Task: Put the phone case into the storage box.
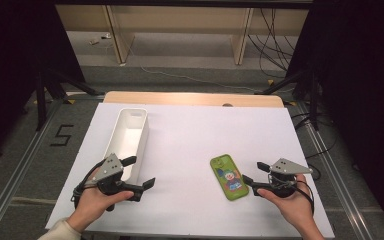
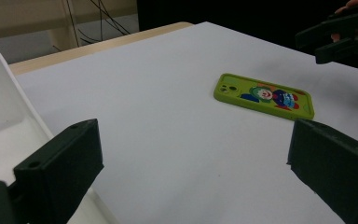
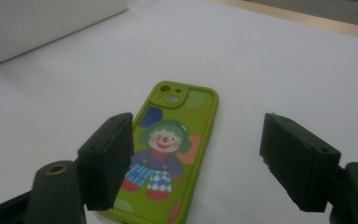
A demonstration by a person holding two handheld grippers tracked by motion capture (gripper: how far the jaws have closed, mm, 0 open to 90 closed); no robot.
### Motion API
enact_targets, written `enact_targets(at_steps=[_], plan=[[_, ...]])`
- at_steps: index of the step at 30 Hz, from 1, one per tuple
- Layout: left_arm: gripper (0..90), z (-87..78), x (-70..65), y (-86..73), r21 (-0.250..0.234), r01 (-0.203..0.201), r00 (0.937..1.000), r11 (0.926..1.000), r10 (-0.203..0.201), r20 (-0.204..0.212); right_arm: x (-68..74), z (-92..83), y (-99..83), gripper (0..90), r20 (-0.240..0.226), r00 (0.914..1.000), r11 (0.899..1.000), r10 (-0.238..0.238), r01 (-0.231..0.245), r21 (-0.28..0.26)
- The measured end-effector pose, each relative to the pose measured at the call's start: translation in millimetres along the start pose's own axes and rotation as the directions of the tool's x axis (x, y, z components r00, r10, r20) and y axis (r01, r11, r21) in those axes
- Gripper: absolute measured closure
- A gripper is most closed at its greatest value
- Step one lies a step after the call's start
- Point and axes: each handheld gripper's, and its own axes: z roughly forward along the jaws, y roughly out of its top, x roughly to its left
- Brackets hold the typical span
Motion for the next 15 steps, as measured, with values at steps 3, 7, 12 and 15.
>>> enact_targets(at_steps=[3,7,12,15], plan=[[2.5,0.1,-0.5,-0.2,0.002,0.000,1.0000,1.0000,0.000,-0.001,0.5,0.3,-0.1,22.7,0.004,1.0000,1.000,0.000,0.000,0.010],[2.5,0.2,-0.8,-0.1,0.003,-0.002,1.0000,1.0000,0.002,-0.001,4.8,3.8,0.3,16.3,0.001,1.0000,0.999,0.010,-0.010,0.043],[2.5,0.5,-0.9,-0.2,0.004,-0.005,1.0000,1.0000,0.005,0.002,9.7,8.9,1.1,15.9,-0.005,1.0000,0.997,0.004,-0.004,0.071],[2.5,0.6,-0.9,-0.2,0.003,-0.006,1.0000,1.0000,0.006,0.003,13.5,13.8,1.8,15.7,-0.007,1.0000,0.996,0.002,-0.001,0.091]])
